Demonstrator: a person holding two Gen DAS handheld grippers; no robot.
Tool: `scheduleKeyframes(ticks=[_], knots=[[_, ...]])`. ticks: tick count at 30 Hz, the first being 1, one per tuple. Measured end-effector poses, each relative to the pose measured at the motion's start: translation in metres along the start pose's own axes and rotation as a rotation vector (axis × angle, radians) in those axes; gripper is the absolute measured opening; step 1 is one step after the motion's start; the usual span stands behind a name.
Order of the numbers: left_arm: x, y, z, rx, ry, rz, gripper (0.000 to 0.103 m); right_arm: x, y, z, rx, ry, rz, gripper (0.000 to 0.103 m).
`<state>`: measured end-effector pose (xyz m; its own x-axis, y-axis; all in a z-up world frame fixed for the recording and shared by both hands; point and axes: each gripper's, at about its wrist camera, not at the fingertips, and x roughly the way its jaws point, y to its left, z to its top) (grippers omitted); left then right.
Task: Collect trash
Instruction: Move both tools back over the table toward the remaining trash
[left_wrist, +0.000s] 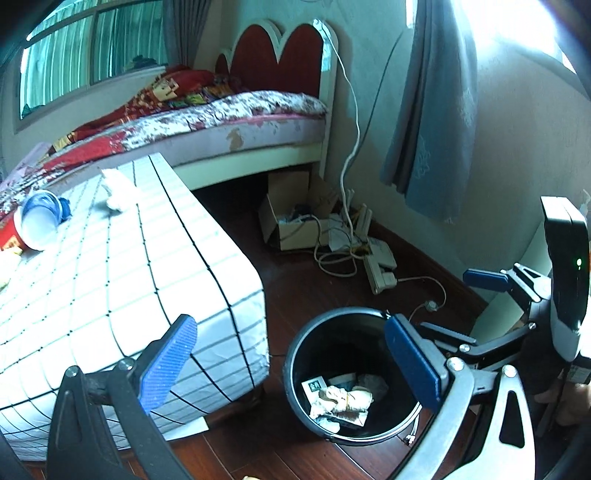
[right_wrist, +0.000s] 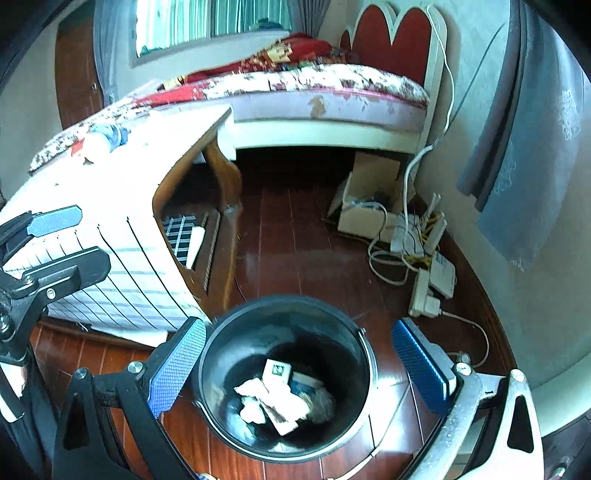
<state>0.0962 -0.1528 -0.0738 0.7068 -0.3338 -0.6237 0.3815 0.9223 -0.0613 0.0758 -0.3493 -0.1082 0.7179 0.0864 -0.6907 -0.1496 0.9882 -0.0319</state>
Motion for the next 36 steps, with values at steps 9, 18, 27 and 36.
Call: scheduleKeyframes(ticks=[9, 18, 27, 36], knots=[[-0.022, 0.034, 0.008, -0.052, -0.051, 0.081, 0.102, -0.009, 0.032, 0.024, -0.020, -0.072, 0.051, 0.102], [-0.043, 0.083, 0.005, -0.120, -0.080, 0.174, 0.102, -0.005, 0.079, 0.052, -0.046, -0.123, 0.122, 0.102], [-0.068, 0.157, -0.010, -0.216, -0.088, 0.286, 0.102, 0.002, 0.147, 0.082, -0.113, -0.164, 0.176, 0.102], [-0.090, 0.230, -0.027, -0.308, -0.090, 0.392, 0.102, 0.018, 0.219, 0.113, -0.179, -0.172, 0.235, 0.102]])
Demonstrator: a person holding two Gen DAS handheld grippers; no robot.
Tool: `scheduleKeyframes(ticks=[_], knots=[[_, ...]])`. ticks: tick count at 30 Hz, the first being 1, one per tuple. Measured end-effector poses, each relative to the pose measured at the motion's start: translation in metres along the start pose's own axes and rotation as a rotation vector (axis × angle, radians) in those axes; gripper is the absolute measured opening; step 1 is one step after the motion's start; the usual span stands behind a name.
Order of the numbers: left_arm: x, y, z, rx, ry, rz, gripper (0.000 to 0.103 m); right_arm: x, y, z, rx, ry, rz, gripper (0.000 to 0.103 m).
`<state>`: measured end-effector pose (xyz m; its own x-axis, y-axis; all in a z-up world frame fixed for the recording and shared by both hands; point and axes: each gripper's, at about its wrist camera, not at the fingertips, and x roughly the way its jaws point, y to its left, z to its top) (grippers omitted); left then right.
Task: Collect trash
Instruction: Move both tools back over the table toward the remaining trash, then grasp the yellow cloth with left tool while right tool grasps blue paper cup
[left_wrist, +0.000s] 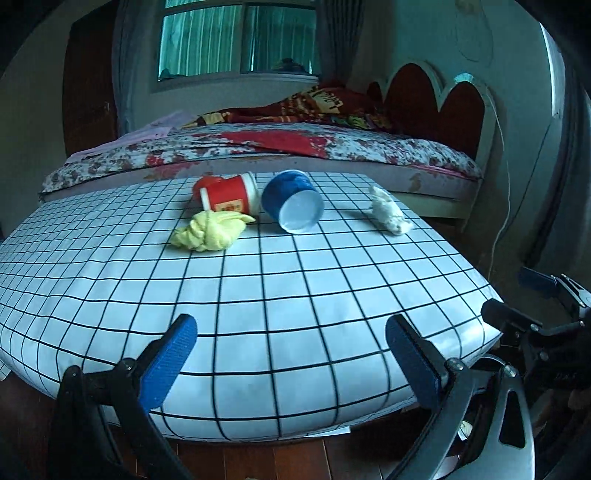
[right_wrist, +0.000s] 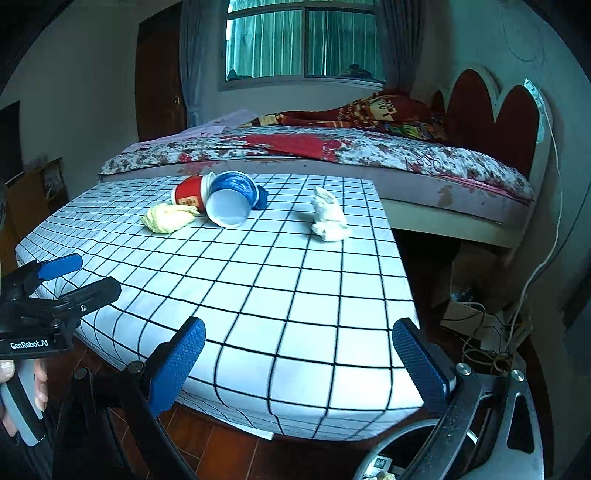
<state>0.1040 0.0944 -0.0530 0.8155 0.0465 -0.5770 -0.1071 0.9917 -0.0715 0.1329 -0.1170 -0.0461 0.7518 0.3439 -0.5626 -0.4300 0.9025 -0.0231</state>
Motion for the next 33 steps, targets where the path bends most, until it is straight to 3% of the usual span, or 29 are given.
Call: scheduleKeyframes(ticks=[13, 26, 31, 32, 33], knots=[[0.047, 0.072, 0.036, -0.058, 0.018, 0.111, 0.096, 0.074, 0.035, 0.053, -0.059, 0.012, 0.011, 0.102], [0.121, 0.083, 0.068, -0.044, 0.102, 0.093, 0.096, 0.144, 0.038, 0.099, -0.075, 0.099, 0.116, 0.102], [0.148, 0.087, 0.074, -0.054, 0.193, 0.073, 0.085, 0.165, 0.045, 0.101, -0.096, 0.133, 0.148, 0.102], [0.151, 0.088, 0.075, -0.062, 0.205, 0.057, 0.079, 0.169, 0.047, 0.102, -0.101, 0.137, 0.154, 0.102], [0.152, 0.089, 0.076, -0.067, 0.203, 0.031, 0.065, 0.173, 0.050, 0.104, -0.105, 0.142, 0.158, 0.102]])
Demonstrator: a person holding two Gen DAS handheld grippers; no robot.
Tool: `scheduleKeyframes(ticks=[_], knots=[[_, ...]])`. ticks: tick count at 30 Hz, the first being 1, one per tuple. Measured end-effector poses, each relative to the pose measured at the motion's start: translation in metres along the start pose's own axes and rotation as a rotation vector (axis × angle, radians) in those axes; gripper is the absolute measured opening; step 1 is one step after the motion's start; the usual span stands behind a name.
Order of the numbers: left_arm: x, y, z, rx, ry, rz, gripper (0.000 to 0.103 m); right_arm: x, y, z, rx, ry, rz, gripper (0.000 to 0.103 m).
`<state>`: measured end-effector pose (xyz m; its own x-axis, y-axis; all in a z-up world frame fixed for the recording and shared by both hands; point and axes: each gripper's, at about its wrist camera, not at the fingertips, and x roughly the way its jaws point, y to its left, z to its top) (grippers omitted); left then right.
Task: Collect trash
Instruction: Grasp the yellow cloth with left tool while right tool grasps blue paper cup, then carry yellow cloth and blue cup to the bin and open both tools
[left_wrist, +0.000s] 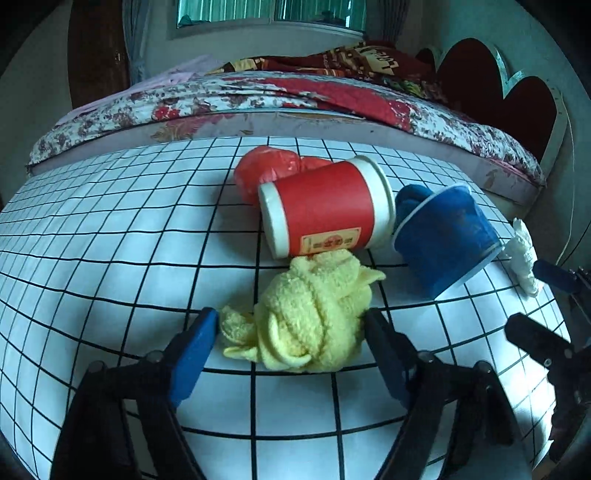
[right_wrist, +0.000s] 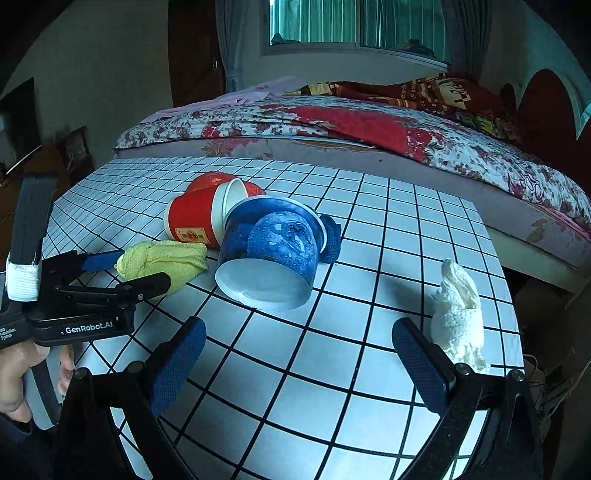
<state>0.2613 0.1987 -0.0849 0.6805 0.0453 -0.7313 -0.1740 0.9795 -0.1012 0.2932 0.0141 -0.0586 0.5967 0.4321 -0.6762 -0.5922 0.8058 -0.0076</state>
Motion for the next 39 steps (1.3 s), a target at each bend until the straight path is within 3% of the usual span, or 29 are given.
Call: scheduleKeyframes(ticks=[1, 3, 11, 12, 13, 14, 26, 39], knots=[[0.000, 0.000, 0.002, -0.002, 0.000, -0.021, 0.057, 0.003, 0.002, 0.002, -0.001, 0.001, 0.005, 0.102], [-0.004, 0.001, 0.001, -0.002, -0.010, -0.023, 0.053, 0.007, 0.005, 0.009, 0.004, -0.001, 0.014, 0.102], [-0.016, 0.005, -0.006, -0.002, -0.035, -0.026, 0.053, 0.039, 0.013, 0.035, 0.062, 0.053, -0.002, 0.102], [-0.017, 0.005, -0.006, -0.003, -0.036, -0.032, 0.053, 0.042, 0.012, 0.036, 0.070, 0.063, 0.000, 0.098], [-0.019, 0.004, -0.006, -0.002, -0.039, -0.036, 0.053, 0.044, 0.011, 0.035, 0.082, 0.070, 0.022, 0.078], [-0.019, 0.003, -0.006, 0.001, -0.042, -0.041, 0.052, 0.042, 0.009, 0.035, 0.092, 0.065, 0.037, 0.077], [-0.053, -0.019, -0.031, 0.046, -0.114, -0.076, 0.052, -0.035, 0.003, -0.007, 0.043, -0.065, 0.028, 0.076], [-0.097, -0.066, -0.066, 0.097, -0.163, -0.126, 0.052, -0.131, -0.036, -0.078, 0.086, -0.188, -0.084, 0.077]])
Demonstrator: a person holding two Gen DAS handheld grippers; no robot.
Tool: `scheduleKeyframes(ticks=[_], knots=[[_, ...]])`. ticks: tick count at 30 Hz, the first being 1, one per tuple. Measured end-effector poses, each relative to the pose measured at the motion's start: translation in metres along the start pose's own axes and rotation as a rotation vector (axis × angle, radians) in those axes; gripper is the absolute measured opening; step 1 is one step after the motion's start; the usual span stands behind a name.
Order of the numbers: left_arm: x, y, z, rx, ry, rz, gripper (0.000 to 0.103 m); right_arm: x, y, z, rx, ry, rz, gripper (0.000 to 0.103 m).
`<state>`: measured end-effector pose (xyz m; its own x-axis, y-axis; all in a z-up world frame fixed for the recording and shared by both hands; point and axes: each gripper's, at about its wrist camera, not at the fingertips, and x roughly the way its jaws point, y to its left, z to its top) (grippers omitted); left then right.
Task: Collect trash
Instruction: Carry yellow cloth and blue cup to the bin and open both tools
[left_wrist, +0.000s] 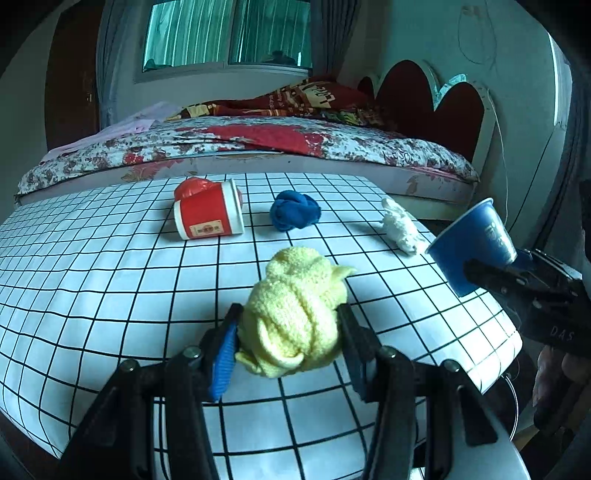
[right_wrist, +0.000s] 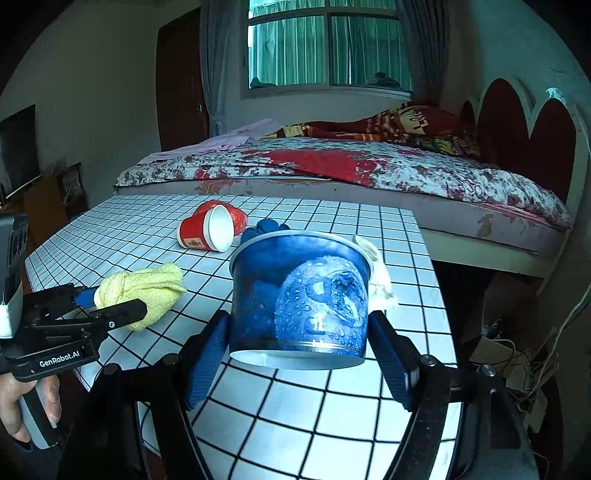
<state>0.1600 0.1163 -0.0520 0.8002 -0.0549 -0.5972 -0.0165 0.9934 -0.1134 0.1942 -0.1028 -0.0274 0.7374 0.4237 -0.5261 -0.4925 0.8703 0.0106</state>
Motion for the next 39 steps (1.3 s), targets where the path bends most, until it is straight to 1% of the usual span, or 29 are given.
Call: scheduleKeyframes(ticks=[12, 19, 25, 39], knots=[[-0.028, -0.057, -0.016, 0.054, -0.019, -0.058, 0.052, -0.061, -0.042, -0.040, 0.081, -0.018, -0.066, 0.077], [-0.038, -0.092, -0.022, 0.097, -0.032, -0.088, 0.052, -0.085, -0.059, -0.057, 0.106, -0.040, -0.109, 0.077], [-0.042, -0.115, -0.023, 0.138, -0.047, -0.115, 0.052, -0.100, -0.074, -0.068, 0.132, -0.045, -0.140, 0.077], [-0.041, -0.163, -0.033, 0.198, -0.036, -0.199, 0.052, -0.131, -0.104, -0.098, 0.155, -0.028, -0.207, 0.077]])
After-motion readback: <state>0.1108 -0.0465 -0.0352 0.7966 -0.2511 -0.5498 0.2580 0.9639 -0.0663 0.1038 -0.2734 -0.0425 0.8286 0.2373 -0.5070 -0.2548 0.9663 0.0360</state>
